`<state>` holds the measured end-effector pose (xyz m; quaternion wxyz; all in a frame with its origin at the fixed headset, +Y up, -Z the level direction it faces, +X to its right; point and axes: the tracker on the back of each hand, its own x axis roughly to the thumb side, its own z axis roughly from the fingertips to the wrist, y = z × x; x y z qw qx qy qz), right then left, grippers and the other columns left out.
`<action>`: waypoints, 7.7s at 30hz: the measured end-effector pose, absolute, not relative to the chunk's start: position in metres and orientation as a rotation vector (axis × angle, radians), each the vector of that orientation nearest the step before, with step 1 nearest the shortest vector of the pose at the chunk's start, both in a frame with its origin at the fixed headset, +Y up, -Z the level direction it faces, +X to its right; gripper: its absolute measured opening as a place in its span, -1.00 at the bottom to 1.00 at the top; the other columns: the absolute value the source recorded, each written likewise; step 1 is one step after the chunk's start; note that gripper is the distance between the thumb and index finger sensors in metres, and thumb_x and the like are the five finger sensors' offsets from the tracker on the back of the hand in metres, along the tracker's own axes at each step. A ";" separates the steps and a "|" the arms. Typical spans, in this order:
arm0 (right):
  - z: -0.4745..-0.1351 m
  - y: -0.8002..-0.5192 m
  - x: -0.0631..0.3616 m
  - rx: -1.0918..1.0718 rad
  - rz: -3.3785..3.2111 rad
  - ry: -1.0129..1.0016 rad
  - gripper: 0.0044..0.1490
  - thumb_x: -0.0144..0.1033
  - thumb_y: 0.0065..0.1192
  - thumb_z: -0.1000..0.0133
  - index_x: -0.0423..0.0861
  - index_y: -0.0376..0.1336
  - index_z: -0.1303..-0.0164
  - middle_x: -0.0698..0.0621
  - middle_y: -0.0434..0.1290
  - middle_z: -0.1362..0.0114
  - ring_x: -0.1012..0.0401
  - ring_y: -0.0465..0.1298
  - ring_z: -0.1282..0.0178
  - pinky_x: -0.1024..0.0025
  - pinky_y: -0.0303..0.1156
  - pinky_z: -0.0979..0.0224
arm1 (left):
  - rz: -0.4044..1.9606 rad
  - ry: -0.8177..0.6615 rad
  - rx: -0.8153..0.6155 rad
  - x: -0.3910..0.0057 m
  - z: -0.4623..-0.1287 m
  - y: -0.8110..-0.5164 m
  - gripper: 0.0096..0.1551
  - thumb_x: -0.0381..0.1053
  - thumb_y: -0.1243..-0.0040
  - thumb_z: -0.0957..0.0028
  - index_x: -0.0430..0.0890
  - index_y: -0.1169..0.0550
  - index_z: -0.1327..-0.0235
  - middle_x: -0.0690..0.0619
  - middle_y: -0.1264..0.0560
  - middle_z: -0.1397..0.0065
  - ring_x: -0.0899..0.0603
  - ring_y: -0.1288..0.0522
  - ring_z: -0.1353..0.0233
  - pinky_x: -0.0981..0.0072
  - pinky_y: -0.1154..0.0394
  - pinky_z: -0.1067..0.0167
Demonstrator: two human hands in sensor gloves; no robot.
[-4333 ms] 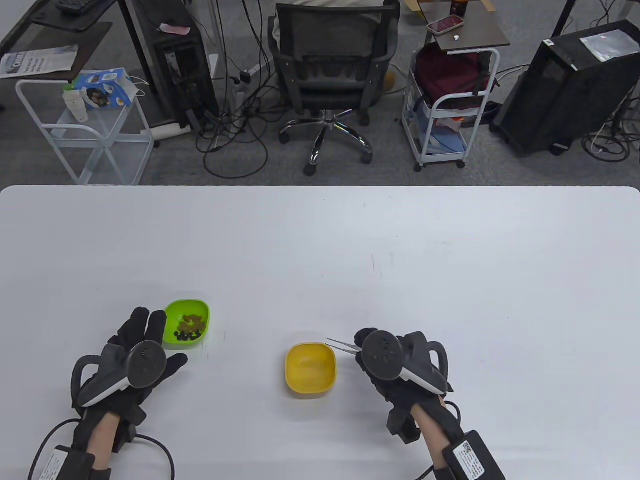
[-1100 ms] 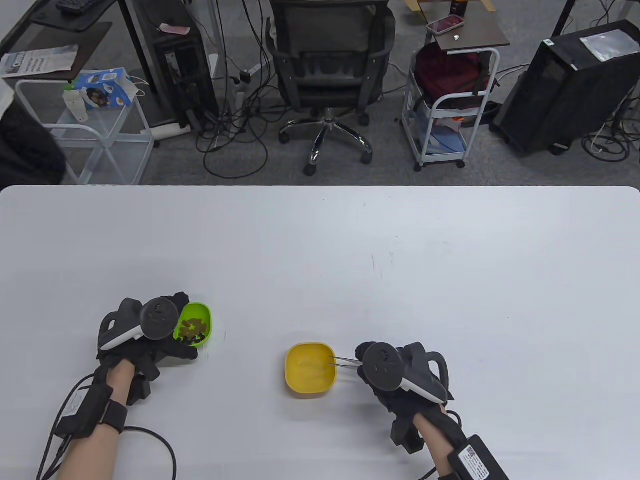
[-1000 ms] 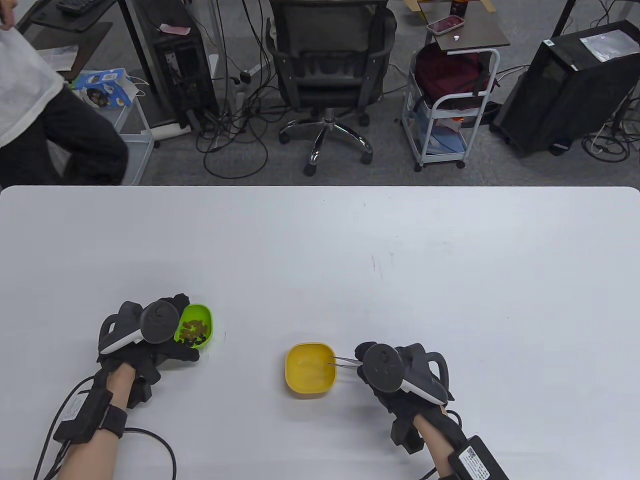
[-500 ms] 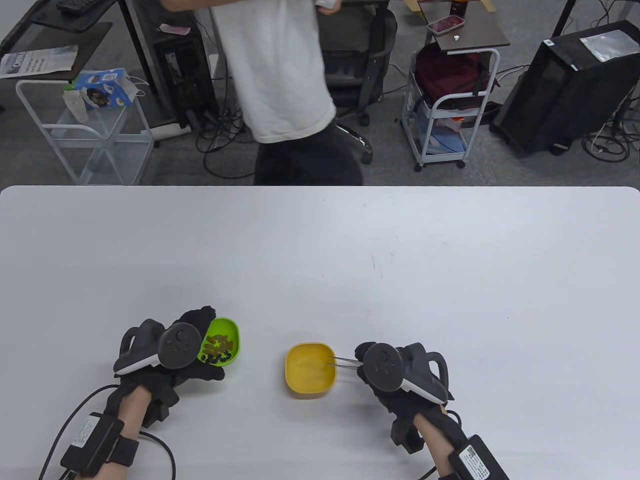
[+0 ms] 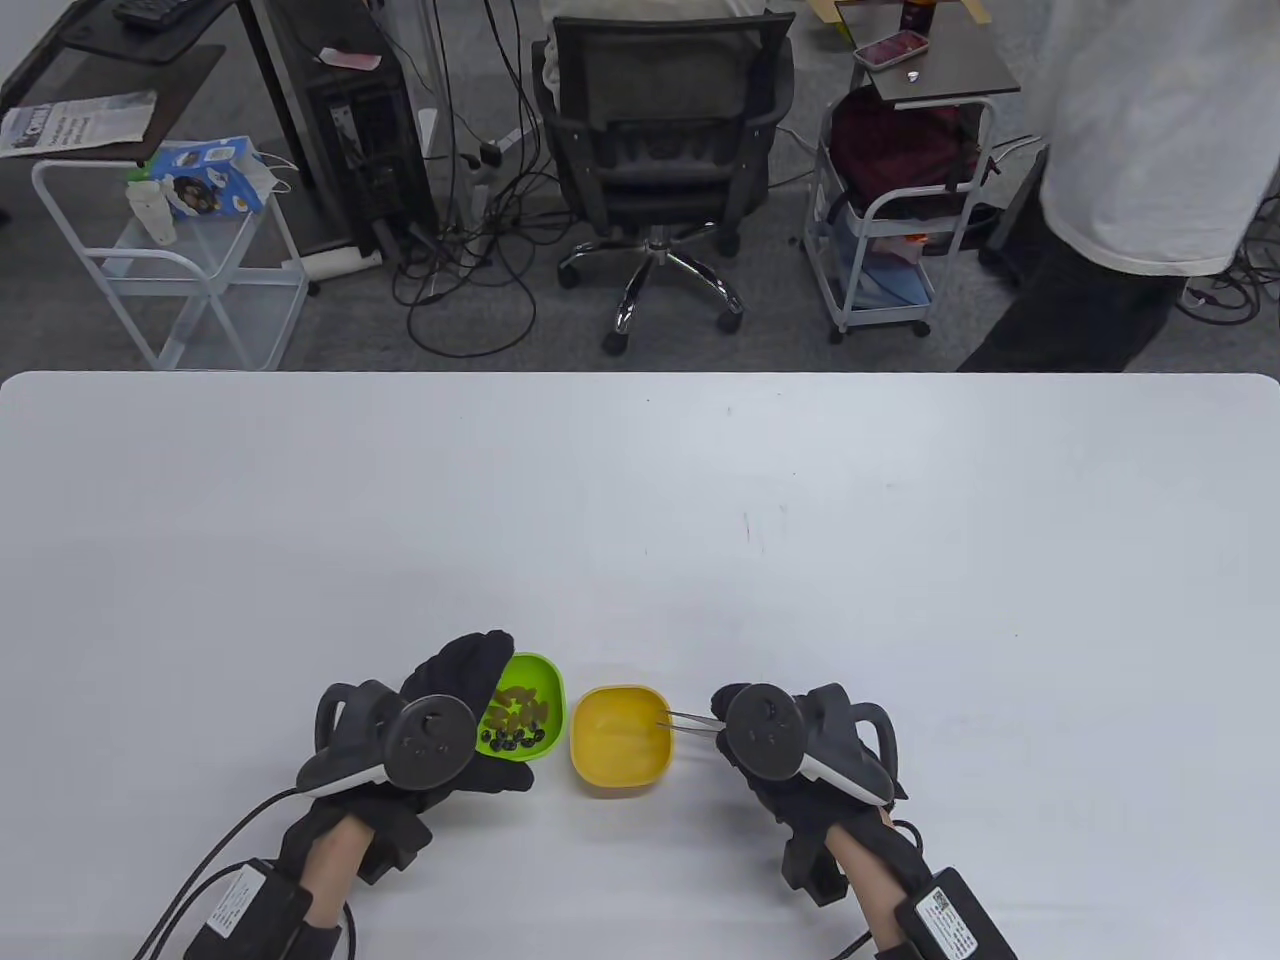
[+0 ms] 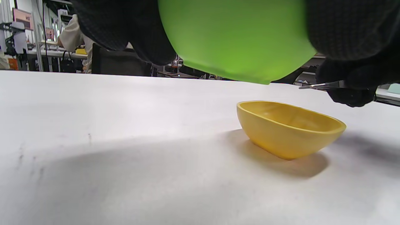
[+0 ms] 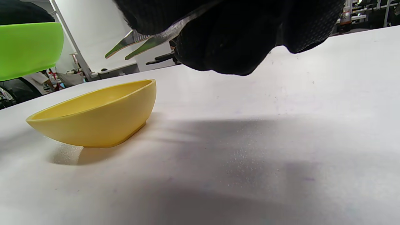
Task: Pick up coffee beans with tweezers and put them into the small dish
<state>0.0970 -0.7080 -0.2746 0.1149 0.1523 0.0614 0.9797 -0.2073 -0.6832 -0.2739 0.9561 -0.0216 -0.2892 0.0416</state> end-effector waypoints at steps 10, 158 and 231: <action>-0.274 -0.708 0.092 0.458 2.899 0.136 -0.36 -0.18 0.09 -0.07 -0.08 0.16 -0.37 0.03 0.56 -0.13 0.16 0.60 0.08 -0.15 0.40 -0.51 | 0.017 -0.591 0.023 -0.206 -0.250 -0.696 0.50 0.52 -0.20 0.24 -0.51 -0.19 -0.70 -0.51 -0.33 -0.65 -0.42 -0.57 -0.47 -0.41 -0.47 -0.41; -0.253 -0.672 0.016 0.766 2.852 -0.376 -0.44 -0.08 0.17 0.03 -0.01 0.38 -0.15 0.14 0.56 0.02 0.21 0.59 0.19 -0.11 0.44 -0.48 | -0.113 -0.632 0.065 -0.192 -0.245 -0.698 0.47 0.52 -0.15 0.24 -0.43 -0.16 -0.73 -0.48 -0.30 -0.69 -0.39 -0.56 -0.48 -0.39 -0.46 -0.44; -0.243 -0.671 -0.015 0.926 3.086 -0.458 -0.49 -0.08 0.09 0.01 0.03 0.36 -0.10 0.13 0.54 0.02 0.22 0.58 0.17 -0.10 0.43 -0.51 | -0.136 -0.636 0.062 -0.189 -0.244 -0.699 0.46 0.53 -0.15 0.24 -0.42 -0.17 -0.73 -0.47 -0.30 -0.69 -0.39 -0.56 -0.48 -0.39 -0.46 -0.44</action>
